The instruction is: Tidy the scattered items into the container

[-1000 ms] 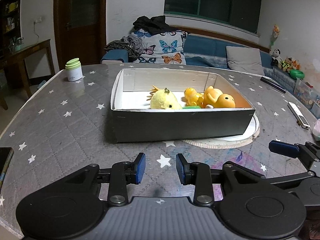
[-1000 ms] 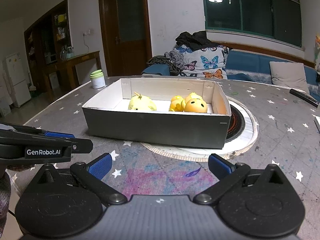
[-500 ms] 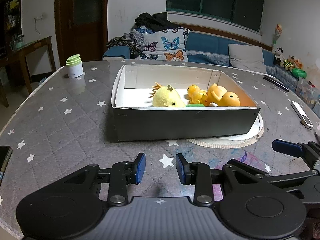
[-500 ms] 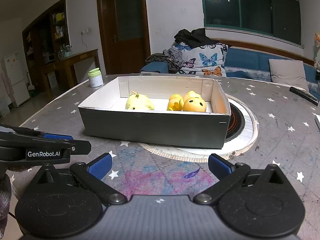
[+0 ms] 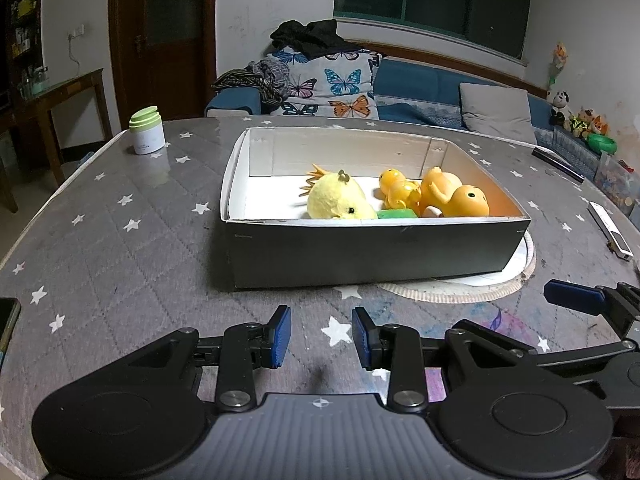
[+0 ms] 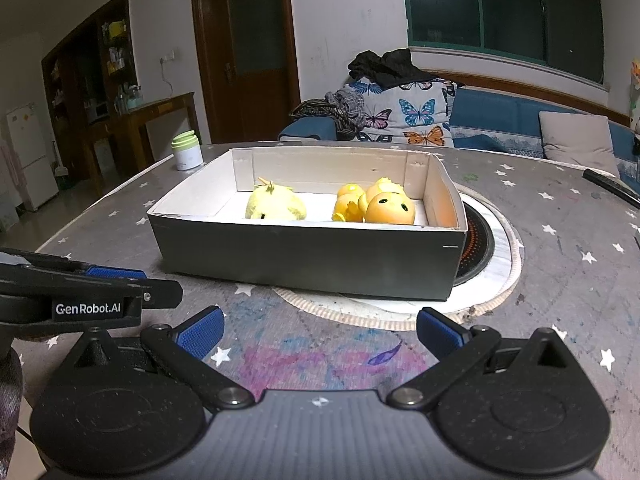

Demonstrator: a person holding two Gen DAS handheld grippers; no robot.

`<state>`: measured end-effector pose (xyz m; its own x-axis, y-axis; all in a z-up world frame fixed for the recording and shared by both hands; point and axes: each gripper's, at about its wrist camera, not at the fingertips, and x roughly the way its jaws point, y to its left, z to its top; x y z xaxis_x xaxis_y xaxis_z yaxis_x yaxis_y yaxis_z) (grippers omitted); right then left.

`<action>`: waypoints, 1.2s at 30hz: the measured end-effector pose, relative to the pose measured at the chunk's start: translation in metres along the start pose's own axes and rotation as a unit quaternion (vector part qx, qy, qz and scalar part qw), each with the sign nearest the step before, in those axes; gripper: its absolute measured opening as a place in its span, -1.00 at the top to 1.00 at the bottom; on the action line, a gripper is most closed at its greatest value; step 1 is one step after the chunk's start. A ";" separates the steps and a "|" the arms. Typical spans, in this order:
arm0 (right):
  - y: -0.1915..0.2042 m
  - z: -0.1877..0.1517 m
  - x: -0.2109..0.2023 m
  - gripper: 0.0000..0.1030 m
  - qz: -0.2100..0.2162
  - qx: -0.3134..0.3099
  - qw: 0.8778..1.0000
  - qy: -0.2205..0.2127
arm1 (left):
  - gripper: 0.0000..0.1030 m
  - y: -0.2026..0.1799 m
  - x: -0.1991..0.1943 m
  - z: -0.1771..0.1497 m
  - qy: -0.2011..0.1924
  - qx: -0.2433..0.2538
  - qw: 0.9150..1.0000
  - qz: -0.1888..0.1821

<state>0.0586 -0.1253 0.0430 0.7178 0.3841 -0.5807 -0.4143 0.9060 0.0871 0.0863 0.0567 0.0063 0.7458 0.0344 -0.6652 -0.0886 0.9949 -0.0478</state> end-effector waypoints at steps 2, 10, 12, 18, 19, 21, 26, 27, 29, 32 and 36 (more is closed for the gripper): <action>0.000 0.002 0.002 -1.00 0.000 -0.001 1.000 0.002 | 0.31 0.000 0.002 0.002 0.001 0.001 1.000 0.002; -0.001 0.007 0.013 -1.00 0.001 -0.001 1.000 0.009 | 0.28 0.000 0.009 0.010 0.005 0.007 1.000 0.015; -0.001 0.008 0.015 -1.00 0.002 -0.001 1.000 0.012 | 0.28 0.000 0.011 0.011 0.007 0.010 1.000 0.021; -0.003 0.013 0.025 -1.00 0.001 0.001 1.000 0.017 | 0.28 0.000 0.020 0.015 0.011 0.015 1.000 0.025; -0.003 0.014 0.026 -1.00 0.001 0.001 1.000 0.018 | 0.28 0.000 0.022 0.016 0.013 0.016 0.999 0.025; -0.003 0.016 0.029 -1.00 0.001 0.002 1.000 0.020 | 0.28 -0.001 0.025 0.017 0.016 0.017 0.999 0.027; -0.005 0.016 0.038 -1.00 0.001 0.005 1.000 0.028 | 0.28 0.000 0.032 0.019 0.020 0.021 0.999 0.031; -0.005 0.016 0.039 -1.00 0.001 0.005 1.000 0.029 | 0.28 0.000 0.033 0.019 0.021 0.021 0.999 0.031; -0.005 0.017 0.042 -1.00 0.001 0.006 0.999 0.032 | 0.28 0.001 0.036 0.020 0.023 0.021 0.999 0.032; -0.005 0.018 0.047 -1.00 0.002 0.006 0.999 0.035 | 0.28 0.002 0.040 0.021 0.026 0.019 0.999 0.032; -0.004 0.018 0.051 -1.00 0.002 0.006 0.999 0.039 | 0.28 0.003 0.043 0.022 0.028 0.018 0.999 0.033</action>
<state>0.1075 -0.1064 0.0276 0.6695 0.3735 -0.6421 -0.4102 0.9065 0.0996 0.1327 0.0635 -0.0066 0.7005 0.0960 -0.7071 -0.1115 0.9935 0.0243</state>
